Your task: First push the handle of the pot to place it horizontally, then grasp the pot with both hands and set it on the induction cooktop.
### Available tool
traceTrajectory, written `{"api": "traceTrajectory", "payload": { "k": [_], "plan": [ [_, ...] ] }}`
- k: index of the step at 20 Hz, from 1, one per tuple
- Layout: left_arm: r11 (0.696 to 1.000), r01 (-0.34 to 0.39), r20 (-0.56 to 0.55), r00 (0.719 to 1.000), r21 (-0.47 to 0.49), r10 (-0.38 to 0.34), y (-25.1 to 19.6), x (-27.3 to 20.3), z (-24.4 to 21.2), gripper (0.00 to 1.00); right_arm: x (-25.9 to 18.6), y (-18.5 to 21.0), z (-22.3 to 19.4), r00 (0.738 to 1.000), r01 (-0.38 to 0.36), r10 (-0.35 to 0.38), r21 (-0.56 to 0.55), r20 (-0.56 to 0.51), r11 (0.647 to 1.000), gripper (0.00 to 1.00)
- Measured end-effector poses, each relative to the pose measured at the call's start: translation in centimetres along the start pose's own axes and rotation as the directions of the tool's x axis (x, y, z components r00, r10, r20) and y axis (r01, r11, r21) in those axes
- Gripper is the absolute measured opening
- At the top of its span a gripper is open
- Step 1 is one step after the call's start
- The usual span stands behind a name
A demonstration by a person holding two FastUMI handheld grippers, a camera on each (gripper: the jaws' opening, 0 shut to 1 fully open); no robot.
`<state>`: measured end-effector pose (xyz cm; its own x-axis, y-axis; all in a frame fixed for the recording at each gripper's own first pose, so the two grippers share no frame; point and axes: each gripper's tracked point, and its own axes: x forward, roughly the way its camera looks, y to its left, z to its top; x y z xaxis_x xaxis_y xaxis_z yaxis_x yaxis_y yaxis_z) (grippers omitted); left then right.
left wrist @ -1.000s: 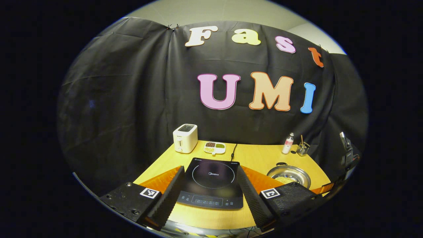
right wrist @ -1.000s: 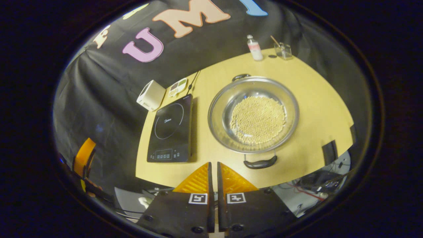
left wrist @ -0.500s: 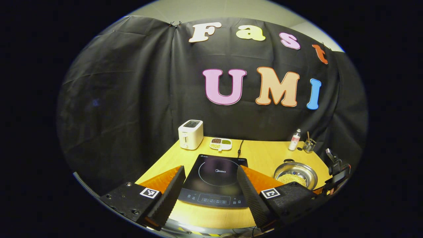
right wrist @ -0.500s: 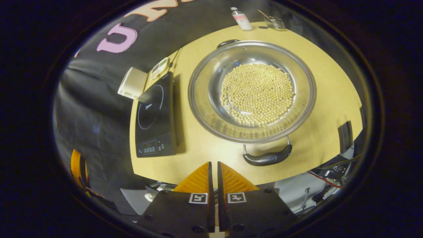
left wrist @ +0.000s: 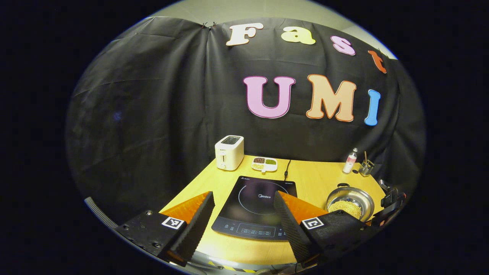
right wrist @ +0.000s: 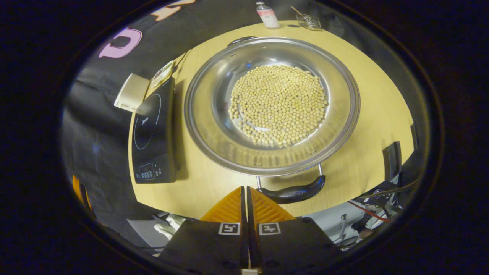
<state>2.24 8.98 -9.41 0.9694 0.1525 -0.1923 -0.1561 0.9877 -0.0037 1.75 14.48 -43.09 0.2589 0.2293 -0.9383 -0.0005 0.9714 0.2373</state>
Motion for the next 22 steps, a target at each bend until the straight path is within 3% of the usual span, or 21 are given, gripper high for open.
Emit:
{"api": "traceTrajectory", "payload": {
  "k": [1, 3, 4, 7, 8, 9, 10, 14, 17, 19, 20, 22],
  "plan": [
    [1.0, 0.005, -0.002, 1.0, 0.004, -0.005, -0.1, 0.1, 0.1, 0.93, 0.0, -0.5, 0.0, 1.0, 0.016, -0.016, -0.003, -0.005, 1.0, 0.04],
    [1.0, 0.021, -0.008, 1.0, 0.013, -0.021, -0.7, 0.6, 0.0, 0.93, -0.1, -1.7, 0.3, 0.999, 0.044, -0.044, 0.009, -0.011, 0.999, 0.0],
    [0.999, 0.029, -0.013, 0.999, 0.015, -0.029, -0.8, 0.8, -0.1, 0.96, -0.3, -2.3, 0.6, 0.998, 0.057, -0.057, 0.019, -0.011, 0.998, 0.04],
    [0.999, 0.039, -0.039, 0.998, 0.01, -0.039, -1.3, 1.6, -0.8, 0.93, -0.6, -4.5, 1.7, 0.997, 0.083, -0.083, 0.052, -0.003, 0.995, 0.0],
    [0.999, 0.041, -0.048, 0.998, 0.007, -0.04, -1.7, 1.9, -1.0, 0.93, -0.7, -5.3, 2.2, 0.996, 0.09, -0.091, 0.068, 0.001, 0.994, 0.04],
    [0.999, 0.041, -0.056, 0.998, 0.005, -0.04, -1.9, 2.2, -1.1, 0.96, -0.8, -6.1, 2.5, 0.995, 0.103, -0.103, 0.075, -0.004, 0.992, 0.04],
    [0.999, 0.039, -0.06, 0.997, 0.004, -0.039, -2.0, 2.3, -1.2, 0.94, -0.9, -7.1, 2.7, 0.993, 0.117, -0.117, 0.074, -0.001, 0.99, 0.0],
    [1.0, 0.012, -0.059, 0.998, 0.01, -0.012, -2.5, 2.4, -0.9, 0.96, -1.2, -10.8, 4.5, 0.987, 0.158, -0.159, 0.095, 0.003, 0.983, 0.04],
    [1.0, -0.025, -0.059, 0.998, 0.006, 0.025, -3.5, 2.5, -0.8, 0.96, -1.7, -13.2, 6.5, 0.99, 0.141, -0.142, 0.122, -0.002, 0.982, 0.07],
    [0.998, -0.064, -0.07, 0.996, -0.008, 0.063, -4.3, 2.3, -0.7, 0.96, -1.8, -14.4, 7.3, 0.992, 0.122, -0.121, 0.127, -0.015, 0.984, 0.0],
    [0.997, -0.078, -0.067, 0.995, -0.022, 0.076, -5.1, 2.1, -0.4, 0.96, -1.7, -14.9, 7.9, 0.994, 0.112, -0.111, 0.122, -0.019, 0.986, 0.05],
    [0.995, -0.092, -0.058, 0.994, -0.049, 0.089, -6.7, 1.7, 0.1, 0.93, -1.7, -15.8, 8.9, 0.995, 0.097, -0.095, 0.116, -0.022, 0.989, 0.0]
  ]
}}
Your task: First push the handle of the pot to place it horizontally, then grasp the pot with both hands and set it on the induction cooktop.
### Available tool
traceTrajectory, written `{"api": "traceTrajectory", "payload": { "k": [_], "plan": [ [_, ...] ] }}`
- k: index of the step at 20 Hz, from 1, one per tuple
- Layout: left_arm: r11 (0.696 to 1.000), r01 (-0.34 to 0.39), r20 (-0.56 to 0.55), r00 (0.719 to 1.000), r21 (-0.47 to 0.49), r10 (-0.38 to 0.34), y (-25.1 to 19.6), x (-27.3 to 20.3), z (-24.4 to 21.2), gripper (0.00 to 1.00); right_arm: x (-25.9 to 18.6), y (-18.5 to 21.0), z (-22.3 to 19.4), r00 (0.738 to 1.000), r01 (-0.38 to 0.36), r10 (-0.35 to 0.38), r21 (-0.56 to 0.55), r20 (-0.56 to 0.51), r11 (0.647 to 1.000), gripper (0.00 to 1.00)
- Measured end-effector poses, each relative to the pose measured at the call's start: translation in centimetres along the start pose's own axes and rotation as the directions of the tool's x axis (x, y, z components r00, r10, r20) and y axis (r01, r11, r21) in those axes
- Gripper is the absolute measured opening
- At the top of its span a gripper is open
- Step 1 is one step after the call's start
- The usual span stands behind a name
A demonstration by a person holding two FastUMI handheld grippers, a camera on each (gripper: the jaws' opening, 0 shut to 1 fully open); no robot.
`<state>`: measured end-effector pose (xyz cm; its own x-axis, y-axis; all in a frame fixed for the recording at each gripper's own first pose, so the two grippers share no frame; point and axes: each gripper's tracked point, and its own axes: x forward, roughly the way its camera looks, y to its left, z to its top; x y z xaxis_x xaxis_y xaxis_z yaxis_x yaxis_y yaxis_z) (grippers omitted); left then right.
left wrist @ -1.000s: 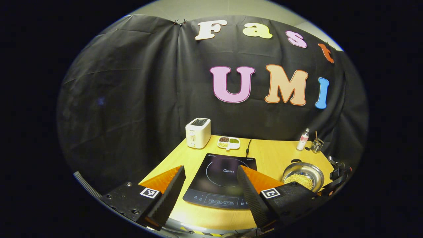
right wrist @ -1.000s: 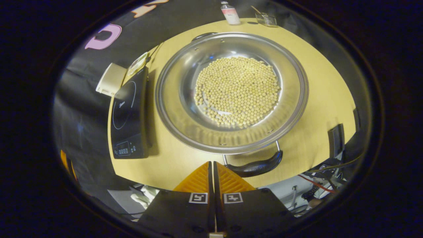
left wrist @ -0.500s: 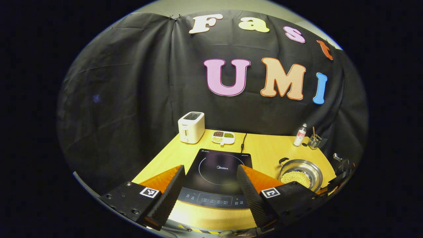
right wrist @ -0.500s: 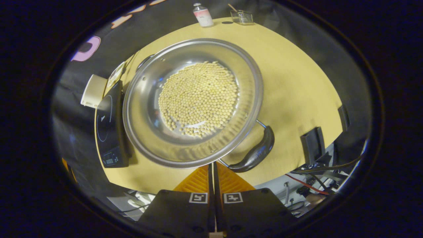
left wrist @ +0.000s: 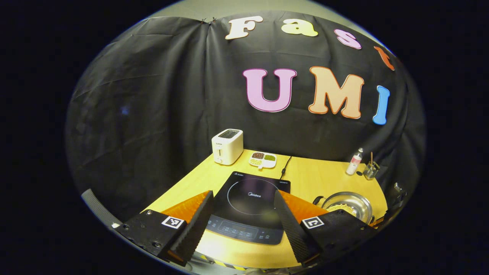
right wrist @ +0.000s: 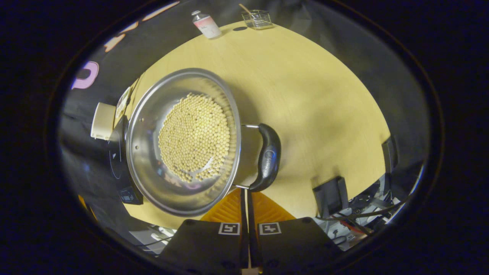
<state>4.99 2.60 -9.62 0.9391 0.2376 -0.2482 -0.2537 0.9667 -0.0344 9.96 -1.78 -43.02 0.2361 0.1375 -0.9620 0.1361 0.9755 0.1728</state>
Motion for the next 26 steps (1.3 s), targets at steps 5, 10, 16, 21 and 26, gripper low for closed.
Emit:
{"api": "traceTrajectory", "payload": {
  "k": [5, 10, 16, 21, 26],
  "plan": [
    [0.999, -0.029, 0.002, 1.0, 0.012, 0.029, -3.2, -0.6, 0.0, 0.96, 0.4, -0.8, 3.8, 0.998, -0.059, 0.059, 0.027, 0.006, 0.998, 0.04],
    [0.999, -0.049, 0.002, 0.999, 0.021, 0.049, -5.7, -0.9, 0.1, 0.96, 0.9, -0.9, 6.9, 0.991, -0.133, 0.132, 0.045, 0.028, 0.99, 0.08],
    [0.999, -0.04, -0.007, 0.999, 0.034, 0.04, -8.2, -0.3, -0.1, 0.96, 1.4, -0.7, 8.2, 0.974, -0.224, 0.223, 0.01, 0.023, 0.975, 0.07],
    [0.999, -0.015, -0.035, 0.999, 0.042, 0.017, -10.2, 1.1, -1.0, 0.97, 0.9, -1.0, 8.6, 0.968, -0.252, 0.252, -0.046, -0.001, 0.967, 0.0],
    [0.996, 0.01, -0.1, 0.995, 0.083, -0.002, -11.5, 3.3, -3.3, 0.96, -0.7, -3.3, 8.7, 0.96, -0.28, 0.278, -0.082, -0.038, 0.956, 0.5]
  ]
}}
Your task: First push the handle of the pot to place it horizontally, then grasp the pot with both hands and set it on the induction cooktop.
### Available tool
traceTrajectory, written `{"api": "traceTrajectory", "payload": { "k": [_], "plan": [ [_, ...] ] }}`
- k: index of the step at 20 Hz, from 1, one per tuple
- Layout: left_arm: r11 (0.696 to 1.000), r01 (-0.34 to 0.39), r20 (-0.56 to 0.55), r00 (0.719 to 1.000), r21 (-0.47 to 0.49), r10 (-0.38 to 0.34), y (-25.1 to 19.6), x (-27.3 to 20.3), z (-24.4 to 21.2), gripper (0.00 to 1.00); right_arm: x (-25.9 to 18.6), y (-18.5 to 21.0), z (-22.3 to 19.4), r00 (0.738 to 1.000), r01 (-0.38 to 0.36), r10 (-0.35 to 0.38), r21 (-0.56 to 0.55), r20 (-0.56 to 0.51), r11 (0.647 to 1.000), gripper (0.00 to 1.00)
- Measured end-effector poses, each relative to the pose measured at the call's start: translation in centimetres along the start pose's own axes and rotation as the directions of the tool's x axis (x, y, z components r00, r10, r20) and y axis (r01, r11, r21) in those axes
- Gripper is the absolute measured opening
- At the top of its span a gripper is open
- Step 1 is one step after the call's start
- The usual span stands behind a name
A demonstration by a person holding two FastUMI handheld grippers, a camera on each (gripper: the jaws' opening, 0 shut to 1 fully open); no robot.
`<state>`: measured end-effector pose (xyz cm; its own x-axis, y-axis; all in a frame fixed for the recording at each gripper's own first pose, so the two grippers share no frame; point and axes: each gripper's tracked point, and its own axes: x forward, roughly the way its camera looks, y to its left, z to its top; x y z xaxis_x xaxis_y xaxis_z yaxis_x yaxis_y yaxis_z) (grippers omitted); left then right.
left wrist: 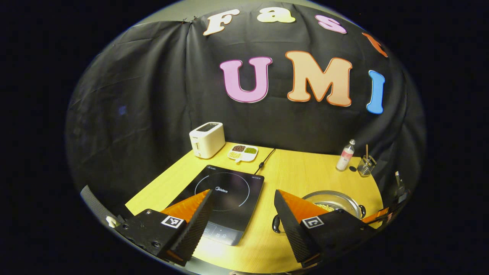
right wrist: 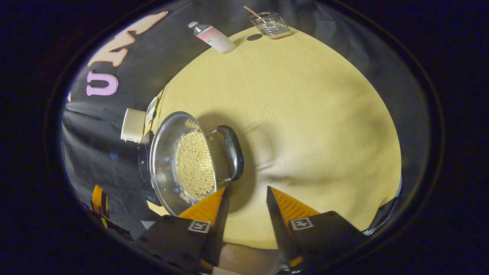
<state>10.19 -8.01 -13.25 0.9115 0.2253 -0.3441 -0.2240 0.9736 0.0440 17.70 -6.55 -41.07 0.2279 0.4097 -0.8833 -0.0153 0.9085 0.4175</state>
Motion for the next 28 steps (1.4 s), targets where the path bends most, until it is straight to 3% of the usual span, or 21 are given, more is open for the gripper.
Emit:
{"api": "traceTrajectory", "payload": {
  "k": [1, 2, 4, 6, 8, 9, 10, 11, 12, 15, 16, 17, 18, 20, 21, 22, 23, 24, 26, 28],
  "plan": [
    [1.0, 0.01, -0.015, 1.0, 0.009, -0.01, -0.3, 0.5, -0.5, 0.96, -0.4, -0.2, -0.1, 1.0, -0.008, 0.008, -0.009, -0.005, 1.0, 0.68],
    [0.999, 0.031, -0.034, 0.999, 0.013, -0.031, -0.8, 0.9, -1.1, 0.97, -0.7, -0.2, 0.0, 1.0, -0.02, 0.02, -0.019, -0.013, 1.0, 0.71],
    [0.995, 0.097, -0.075, 0.993, 0.004, -0.096, -2.3, 1.8, -2.3, 0.97, -1.5, 0.4, 0.2, 0.998, -0.057, 0.056, -0.05, -0.024, 0.997, 0.98],
    [0.984, 0.176, -0.135, 0.976, 0.019, -0.172, -3.9, 2.7, -4.2, 0.97, -1.8, 1.3, 0.8, 0.996, -0.088, 0.086, -0.085, -0.027, 0.992, 1.0],
    [0.965, 0.257, -0.211, 0.947, 0.045, -0.243, -5.4, 3.7, -6.4, 0.96, -1.3, 2.2, 1.7, 0.994, -0.105, 0.103, -0.102, -0.025, 0.989, 1.0],
    [0.954, 0.296, -0.258, 0.926, 0.045, -0.275, -6.0, 4.2, -7.8, 0.96, -0.9, 2.7, 2.1, 0.994, -0.109, 0.108, -0.1, -0.022, 0.989, 0.92],
    [0.944, 0.328, -0.306, 0.903, 0.035, -0.303, -6.7, 4.7, -9.1, 0.96, -0.4, 3.0, 2.4, 0.994, -0.113, 0.111, -0.097, -0.021, 0.989, 0.92],
    [0.936, 0.351, -0.358, 0.876, 0.018, -0.322, -7.2, 5.2, -10.4, 0.96, 0.2, 3.1, 2.6, 0.994, -0.112, 0.111, -0.095, -0.017, 0.989, 1.0],
    [0.929, 0.37, -0.403, 0.85, -0.005, -0.34, -7.7, 5.6, -11.6, 0.96, 0.8, 3.2, 2.9, 0.994, -0.107, 0.106, -0.096, -0.013, 0.99, 0.92],
    [0.906, 0.411, -0.503, 0.765, -0.102, -0.403, -9.5, 6.9, -14.3, 0.92, 2.5, 3.6, 3.6, 0.994, -0.105, 0.104, -0.104, -0.011, 0.989, 0.88],
    [0.902, 0.414, -0.545, 0.732, -0.119, -0.408, -9.9, 7.3, -15.3, 0.92, 2.9, 3.8, 3.8, 0.994, -0.112, 0.111, -0.1, -0.016, 0.989, 0.98],
    [0.897, 0.422, -0.573, 0.707, -0.127, -0.414, -9.9, 7.4, -15.8, 0.91, 3.4, 4.0, 4.0, 0.993, -0.118, 0.117, -0.094, -0.021, 0.988, 0.98],
    [0.895, 0.424, -0.589, 0.692, -0.137, -0.418, -10.0, 7.9, -16.2, 0.96, 3.8, 4.1, 4.1, 0.992, -0.123, 0.121, -0.09, -0.027, 0.988, 0.98],
    [0.898, 0.412, -0.617, 0.669, -0.155, -0.414, -10.1, 8.7, -17.0, 0.9, 4.7, 4.2, 4.3, 0.992, -0.127, 0.124, -0.092, -0.035, 0.988, 0.98],
    [0.897, 0.411, -0.624, 0.661, -0.164, -0.417, -10.2, 9.1, -17.1, 0.89, 5.0, 4.2, 4.6, 0.991, -0.13, 0.126, -0.096, -0.04, 0.987, 0.77],
    [0.895, 0.412, -0.637, 0.646, -0.173, -0.421, -10.4, 9.3, -17.5, 0.82, 5.2, 4.2, 4.5, 0.99, -0.134, 0.131, -0.1, -0.045, 0.986, 0.76],
    [0.893, 0.413, -0.648, 0.633, -0.18, -0.423, -10.6, 9.4, -17.8, 0.86, 5.5, 4.2, 4.5, 0.99, -0.138, 0.134, -0.103, -0.047, 0.985, 0.76],
    [0.889, 0.417, -0.653, 0.623, -0.189, -0.431, -10.9, 9.6, -18.1, 0.84, 5.9, 4.2, 4.7, 0.99, -0.14, 0.135, -0.105, -0.046, 0.985, 0.87],
    [0.887, 0.418, -0.666, 0.607, -0.197, -0.434, -11.3, 10.0, -18.5, 0.8, 6.0, 4.4, 4.9, 0.988, -0.149, 0.144, -0.096, -0.052, 0.984, 0.69],
    [0.894, 0.404, -0.679, 0.604, -0.192, -0.418, -11.3, 10.5, -18.9, 0.66, 6.5, 4.5, 4.8, 0.987, -0.156, 0.15, -0.107, -0.059, 0.982, 0.57]
  ]
}}
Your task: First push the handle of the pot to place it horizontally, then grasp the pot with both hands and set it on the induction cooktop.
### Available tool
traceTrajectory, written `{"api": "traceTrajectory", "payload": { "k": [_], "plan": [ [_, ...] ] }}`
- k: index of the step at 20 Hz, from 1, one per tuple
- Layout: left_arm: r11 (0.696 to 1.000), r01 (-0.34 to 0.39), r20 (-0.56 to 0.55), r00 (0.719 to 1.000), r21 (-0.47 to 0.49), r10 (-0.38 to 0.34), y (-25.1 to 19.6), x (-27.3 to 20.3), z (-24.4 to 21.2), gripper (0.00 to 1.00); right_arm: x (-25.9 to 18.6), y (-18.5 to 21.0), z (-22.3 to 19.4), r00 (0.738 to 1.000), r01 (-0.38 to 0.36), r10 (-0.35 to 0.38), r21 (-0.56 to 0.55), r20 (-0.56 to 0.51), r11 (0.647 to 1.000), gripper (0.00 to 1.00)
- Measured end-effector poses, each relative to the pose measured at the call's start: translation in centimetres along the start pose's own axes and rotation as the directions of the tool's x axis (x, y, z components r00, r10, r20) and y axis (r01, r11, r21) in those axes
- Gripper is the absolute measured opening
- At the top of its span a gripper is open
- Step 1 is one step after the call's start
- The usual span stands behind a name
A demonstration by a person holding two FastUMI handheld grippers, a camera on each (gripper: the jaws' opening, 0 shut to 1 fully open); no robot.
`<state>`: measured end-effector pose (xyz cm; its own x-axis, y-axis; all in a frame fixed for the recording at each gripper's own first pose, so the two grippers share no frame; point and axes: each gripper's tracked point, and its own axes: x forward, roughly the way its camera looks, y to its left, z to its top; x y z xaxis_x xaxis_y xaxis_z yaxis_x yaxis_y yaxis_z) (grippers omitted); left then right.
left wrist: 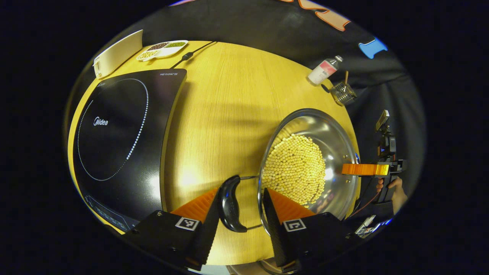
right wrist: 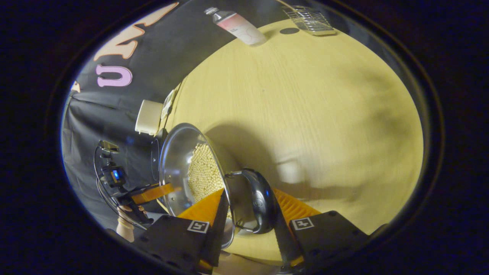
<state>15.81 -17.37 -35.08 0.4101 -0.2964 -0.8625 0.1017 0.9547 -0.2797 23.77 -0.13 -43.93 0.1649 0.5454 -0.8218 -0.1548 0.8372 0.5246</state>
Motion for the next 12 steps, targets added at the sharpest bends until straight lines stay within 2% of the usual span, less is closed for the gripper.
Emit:
{"api": "traceTrajectory", "payload": {
  "k": [1, 2, 3, 4, 5, 6, 7, 8, 9, 11, 12],
  "plan": [
    [1.0, -0.006, -0.004, 1.0, -0.007, 0.006, 0.1, 0.1, 0.2, 0.62, 0.3, -0.3, 0.2, 1.0, 0.013, -0.013, -0.014, 0.006, 1.0, 0.51],
    [1.0, -0.007, -0.007, 1.0, -0.016, 0.007, 0.1, 0.4, 0.3, 0.65, 0.4, -0.7, 0.5, 1.0, 0.012, -0.012, -0.017, 0.014, 1.0, 0.51],
    [1.0, -0.009, -0.014, 1.0, -0.025, 0.008, 0.0, 0.4, 0.2, 0.61, 0.3, -0.4, 0.5, 1.0, 0.01, -0.01, -0.01, 0.007, 1.0, 0.48],
    [0.999, -0.005, -0.016, 1.0, -0.037, 0.004, 0.0, 0.2, 0.3, 0.6, 0.3, -0.4, 0.5, 1.0, 0.006, -0.006, -0.006, 0.002, 1.0, 0.48],
    [0.999, -0.004, -0.019, 1.0, -0.05, 0.003, 0.1, 0.3, 0.2, 0.61, 0.4, -0.4, 0.5, 1.0, 0.003, -0.003, -0.011, 0.007, 1.0, 0.54],
    [0.998, -0.004, -0.022, 1.0, -0.058, 0.003, 0.0, 0.1, 0.2, 0.58, 0.5, -0.3, 0.7, 1.0, -0.004, 0.004, -0.018, 0.016, 1.0, 0.54],
    [0.998, -0.003, -0.019, 1.0, -0.059, 0.002, 0.0, 0.3, 0.2, 0.57, 0.4, -0.2, 0.6, 0.999, -0.018, 0.019, -0.031, 0.028, 0.999, 0.43],
    [0.999, -0.001, -0.02, 1.0, -0.055, 0.0, 0.0, 0.2, 0.2, 0.55, 0.4, -0.1, 0.6, 0.999, -0.029, 0.03, -0.038, 0.036, 0.999, 0.43],
    [0.998, 0.001, -0.017, 1.0, -0.061, -0.002, -0.1, 0.2, 0.1, 0.54, 0.3, -0.1, 0.7, 0.999, -0.031, 0.033, -0.042, 0.042, 0.999, 0.5],
    [0.997, 0.0, -0.013, 1.0, -0.08, -0.001, -0.2, 0.3, 0.0, 0.53, 0.0, 0.1, 1.1, 0.997, -0.03, 0.034, -0.05, 0.071, 0.998, 0.43],
    [0.997, 0.003, -0.006, 1.0, -0.083, -0.003, -0.2, 0.3, -0.1, 0.53, -0.2, 0.2, 1.4, 0.996, -0.029, 0.033, -0.05, 0.083, 0.998, 0.5]
  ]
}}
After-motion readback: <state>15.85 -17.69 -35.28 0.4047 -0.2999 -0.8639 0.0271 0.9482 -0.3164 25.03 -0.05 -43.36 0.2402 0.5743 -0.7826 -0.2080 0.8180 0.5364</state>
